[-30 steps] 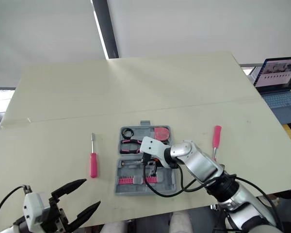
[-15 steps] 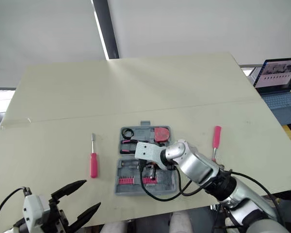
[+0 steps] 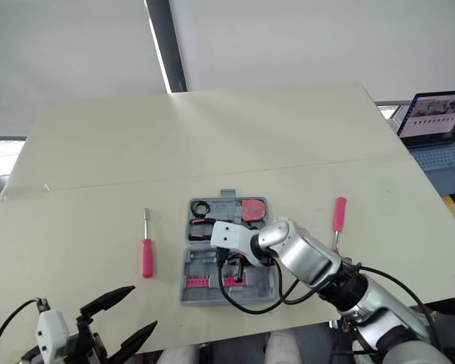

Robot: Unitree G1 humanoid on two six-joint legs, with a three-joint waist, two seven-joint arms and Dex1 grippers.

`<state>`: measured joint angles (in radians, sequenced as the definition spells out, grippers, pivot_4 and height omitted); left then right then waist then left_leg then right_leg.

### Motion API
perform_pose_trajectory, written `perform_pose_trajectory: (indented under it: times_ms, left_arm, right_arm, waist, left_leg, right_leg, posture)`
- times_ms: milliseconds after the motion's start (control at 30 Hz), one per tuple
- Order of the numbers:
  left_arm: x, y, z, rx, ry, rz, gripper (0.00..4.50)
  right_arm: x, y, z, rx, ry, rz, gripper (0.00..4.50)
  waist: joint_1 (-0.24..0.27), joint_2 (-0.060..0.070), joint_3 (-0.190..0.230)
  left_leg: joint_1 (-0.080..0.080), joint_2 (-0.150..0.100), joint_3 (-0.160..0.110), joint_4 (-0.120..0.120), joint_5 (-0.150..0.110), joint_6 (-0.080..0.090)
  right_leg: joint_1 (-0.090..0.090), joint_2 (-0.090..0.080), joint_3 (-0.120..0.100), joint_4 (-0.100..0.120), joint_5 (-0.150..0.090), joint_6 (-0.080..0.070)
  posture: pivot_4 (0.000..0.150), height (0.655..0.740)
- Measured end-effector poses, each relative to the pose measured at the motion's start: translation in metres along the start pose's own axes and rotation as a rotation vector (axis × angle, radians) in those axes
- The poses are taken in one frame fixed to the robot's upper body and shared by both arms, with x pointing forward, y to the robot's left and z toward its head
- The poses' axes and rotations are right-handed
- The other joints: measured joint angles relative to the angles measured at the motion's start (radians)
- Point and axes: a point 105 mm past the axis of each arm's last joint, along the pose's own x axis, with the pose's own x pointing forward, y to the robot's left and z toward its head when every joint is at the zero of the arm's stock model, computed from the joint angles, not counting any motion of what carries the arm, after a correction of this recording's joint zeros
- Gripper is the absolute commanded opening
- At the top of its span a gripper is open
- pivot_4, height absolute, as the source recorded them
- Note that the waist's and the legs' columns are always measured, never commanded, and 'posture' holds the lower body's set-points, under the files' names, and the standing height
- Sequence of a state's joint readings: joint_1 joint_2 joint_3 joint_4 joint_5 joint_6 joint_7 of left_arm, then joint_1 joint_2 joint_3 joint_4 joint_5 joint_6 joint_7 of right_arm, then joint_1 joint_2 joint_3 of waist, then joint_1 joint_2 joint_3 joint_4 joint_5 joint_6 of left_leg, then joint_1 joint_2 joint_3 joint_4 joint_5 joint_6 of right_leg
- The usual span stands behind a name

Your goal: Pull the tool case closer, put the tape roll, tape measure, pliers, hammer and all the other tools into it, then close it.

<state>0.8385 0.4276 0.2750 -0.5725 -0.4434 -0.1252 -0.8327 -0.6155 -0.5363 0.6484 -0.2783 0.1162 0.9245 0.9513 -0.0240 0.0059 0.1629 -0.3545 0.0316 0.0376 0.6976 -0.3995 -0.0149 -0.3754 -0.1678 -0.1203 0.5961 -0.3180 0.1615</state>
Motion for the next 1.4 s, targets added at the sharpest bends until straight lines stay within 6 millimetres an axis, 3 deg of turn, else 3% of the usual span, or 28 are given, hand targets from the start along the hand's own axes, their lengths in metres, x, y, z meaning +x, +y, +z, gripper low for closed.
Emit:
perform_pose_trajectory:
  times_ms: [167,267,700,933,1400]
  left_arm:
    - [-0.001,0.000,-0.002,-0.001,0.002,-0.004,4.50]
    - [-0.001,0.003,-0.006,-0.010,0.009,0.002,4.50]
    - [0.006,0.005,-0.003,0.004,-0.017,-0.020,4.50]
    - [0.006,0.004,-0.003,0.003,-0.017,-0.021,4.50]
    - [0.005,0.002,-0.003,-0.001,-0.012,-0.019,4.50]
  right_arm:
    - [-0.026,-0.003,0.012,0.056,-0.095,-0.003,0.03]
    - [-0.031,-0.009,0.013,0.065,-0.105,-0.039,0.03]
    - [-0.028,-0.012,0.012,0.050,-0.116,-0.070,0.03]
    - [-0.008,-0.007,0.003,0.022,-0.062,-0.038,0.03]
    - [0.006,-0.016,0.011,0.019,-0.086,-0.066,0.03]
  waist:
    - [-0.001,0.001,0.000]
    - [-0.001,0.001,0.000]
    - [-0.002,0.001,0.000]
    - [-0.003,0.001,0.000]
    - [-0.002,0.001,0.000]
  left_leg:
    - [0.000,0.000,0.000,0.000,0.000,0.000]
    - [0.000,0.000,0.000,0.000,0.000,0.000]
    - [0.000,0.000,0.000,0.000,0.000,0.000]
    - [0.000,0.000,0.000,0.000,0.000,0.000]
    - [0.000,0.000,0.000,0.000,0.000,0.000]
  right_leg:
    - [0.000,0.000,0.000,0.000,0.000,0.000]
    - [0.000,0.000,0.000,0.000,0.000,0.000]
    - [0.000,0.000,0.000,0.000,0.000,0.000]
    - [0.000,0.000,0.000,0.000,0.000,0.000]
    - [0.000,0.000,0.000,0.000,0.000,0.000]
  posture:
    - [0.150,0.7373]
    - [0.150,0.7373]
    - [0.150,0.7373]
    - [0.150,0.7373]
    - [0.150,0.7373]
